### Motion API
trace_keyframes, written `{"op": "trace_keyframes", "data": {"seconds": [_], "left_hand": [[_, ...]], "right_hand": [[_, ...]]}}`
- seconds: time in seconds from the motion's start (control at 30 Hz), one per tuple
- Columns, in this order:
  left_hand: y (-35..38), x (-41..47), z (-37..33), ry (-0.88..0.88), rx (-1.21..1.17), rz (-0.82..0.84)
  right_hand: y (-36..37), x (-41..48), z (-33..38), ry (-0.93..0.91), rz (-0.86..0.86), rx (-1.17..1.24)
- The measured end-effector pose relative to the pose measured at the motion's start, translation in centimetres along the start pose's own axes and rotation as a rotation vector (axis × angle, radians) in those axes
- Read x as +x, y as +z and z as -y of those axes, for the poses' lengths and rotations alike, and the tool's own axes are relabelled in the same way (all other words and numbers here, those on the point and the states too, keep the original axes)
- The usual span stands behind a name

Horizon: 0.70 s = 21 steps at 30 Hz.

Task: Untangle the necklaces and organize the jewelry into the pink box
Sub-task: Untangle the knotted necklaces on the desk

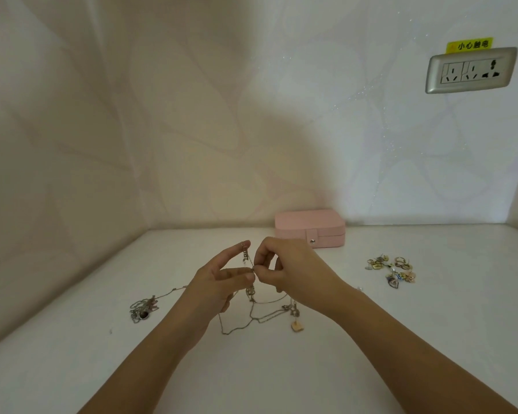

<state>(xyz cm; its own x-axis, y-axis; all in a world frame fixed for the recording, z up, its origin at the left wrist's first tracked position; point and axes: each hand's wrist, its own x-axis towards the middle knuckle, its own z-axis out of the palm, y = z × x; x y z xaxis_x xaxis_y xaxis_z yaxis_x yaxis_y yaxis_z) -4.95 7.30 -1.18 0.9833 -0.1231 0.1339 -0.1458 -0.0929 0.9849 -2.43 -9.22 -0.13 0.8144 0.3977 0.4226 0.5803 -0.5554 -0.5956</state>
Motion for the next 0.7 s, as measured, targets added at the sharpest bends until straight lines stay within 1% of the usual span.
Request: {"op": "trace_keyframes", "data": {"seconds": [0.13,0.37,0.53,0.63,0.7], "left_hand": [[-0.10,0.05,-0.06,0.039,-0.019,-0.015],[0.07,-0.10,-0.05,0.064,-0.039,0.034],[0.11,-0.04,-0.50,0.019,-0.148,0.061],[0.24,-0.14,-0.77,0.001,-0.177,0.071],[0.25,-0.14,-0.77,-0.012,-0.203,0.069]], "right_hand": [[-0.19,-0.11,0.05,0.027,0.029,0.049],[-0.09,-0.16,0.50,0.021,0.063,0.082],[-0.38,0.41,0.47,0.057,-0.041,0.363],[-0.14,0.55,0.28,0.112,-0.040,0.568],[0.23,0.56,0.26,0.126,-0.038,0.657]]}}
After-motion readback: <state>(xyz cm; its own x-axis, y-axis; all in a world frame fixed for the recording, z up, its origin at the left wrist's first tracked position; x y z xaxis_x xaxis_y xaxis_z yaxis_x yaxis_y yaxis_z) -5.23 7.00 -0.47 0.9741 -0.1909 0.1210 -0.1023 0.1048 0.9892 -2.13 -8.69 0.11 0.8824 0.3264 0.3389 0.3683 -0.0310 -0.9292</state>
